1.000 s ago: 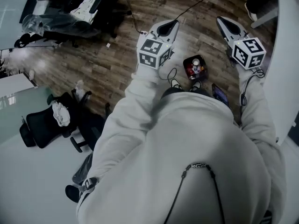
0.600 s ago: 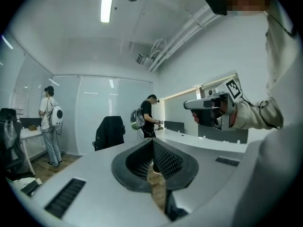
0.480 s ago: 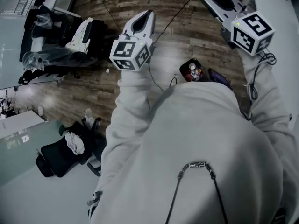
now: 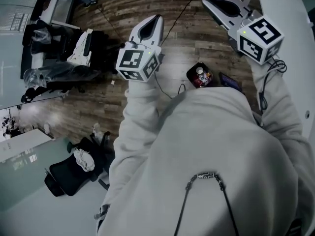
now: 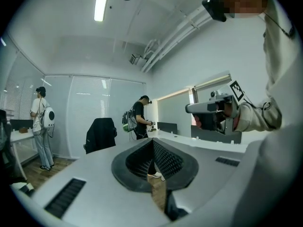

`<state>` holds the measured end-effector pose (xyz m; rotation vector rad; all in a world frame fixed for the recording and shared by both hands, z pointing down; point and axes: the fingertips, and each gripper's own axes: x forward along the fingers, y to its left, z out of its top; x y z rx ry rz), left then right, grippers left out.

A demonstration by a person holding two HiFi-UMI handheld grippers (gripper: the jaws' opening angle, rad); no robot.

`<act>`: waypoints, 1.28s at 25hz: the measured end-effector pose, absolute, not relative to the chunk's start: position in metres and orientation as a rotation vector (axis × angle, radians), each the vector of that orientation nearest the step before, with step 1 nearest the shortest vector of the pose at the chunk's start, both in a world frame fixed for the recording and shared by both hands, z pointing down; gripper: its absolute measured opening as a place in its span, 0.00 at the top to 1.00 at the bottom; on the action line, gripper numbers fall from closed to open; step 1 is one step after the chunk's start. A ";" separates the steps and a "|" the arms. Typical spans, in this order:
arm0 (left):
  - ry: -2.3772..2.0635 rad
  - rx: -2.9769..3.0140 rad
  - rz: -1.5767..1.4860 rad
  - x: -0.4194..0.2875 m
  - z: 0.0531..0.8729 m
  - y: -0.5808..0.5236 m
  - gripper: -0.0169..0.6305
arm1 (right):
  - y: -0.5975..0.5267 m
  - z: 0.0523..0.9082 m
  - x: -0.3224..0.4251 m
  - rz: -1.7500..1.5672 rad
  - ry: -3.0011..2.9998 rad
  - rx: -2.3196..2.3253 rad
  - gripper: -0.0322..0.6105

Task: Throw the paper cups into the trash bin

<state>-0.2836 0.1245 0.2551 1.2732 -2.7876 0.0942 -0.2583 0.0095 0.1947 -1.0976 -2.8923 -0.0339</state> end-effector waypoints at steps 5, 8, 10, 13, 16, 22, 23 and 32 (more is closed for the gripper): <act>-2.779 1.324 0.096 -0.277 0.247 0.107 0.97 | -0.001 0.188 -0.254 -0.057 -2.913 -1.082 0.92; -2.766 1.340 0.114 -0.270 0.250 0.105 0.97 | -0.001 0.191 -0.250 -0.037 -2.908 -1.074 0.92; -2.766 1.338 0.114 -0.269 0.250 0.106 0.97 | 0.000 0.192 -0.249 -0.038 -2.906 -1.077 0.92; -2.763 1.332 0.114 -0.268 0.252 0.107 0.97 | 0.000 0.195 -0.247 -0.031 -2.901 -1.078 0.92; -2.755 1.339 0.121 -0.265 0.251 0.104 0.97 | -0.002 0.195 -0.245 -0.034 -2.896 -1.076 0.92; -2.748 1.350 0.122 -0.262 0.250 0.101 0.97 | 0.000 0.193 -0.243 -0.037 -2.894 -1.082 0.92; -2.747 1.353 0.121 -0.261 0.250 0.100 0.97 | 0.000 0.193 -0.242 -0.038 -2.893 -1.084 0.92; -2.751 1.369 0.058 -0.264 0.245 0.098 0.97 | 0.002 0.197 -0.243 -0.031 -2.888 -1.082 0.92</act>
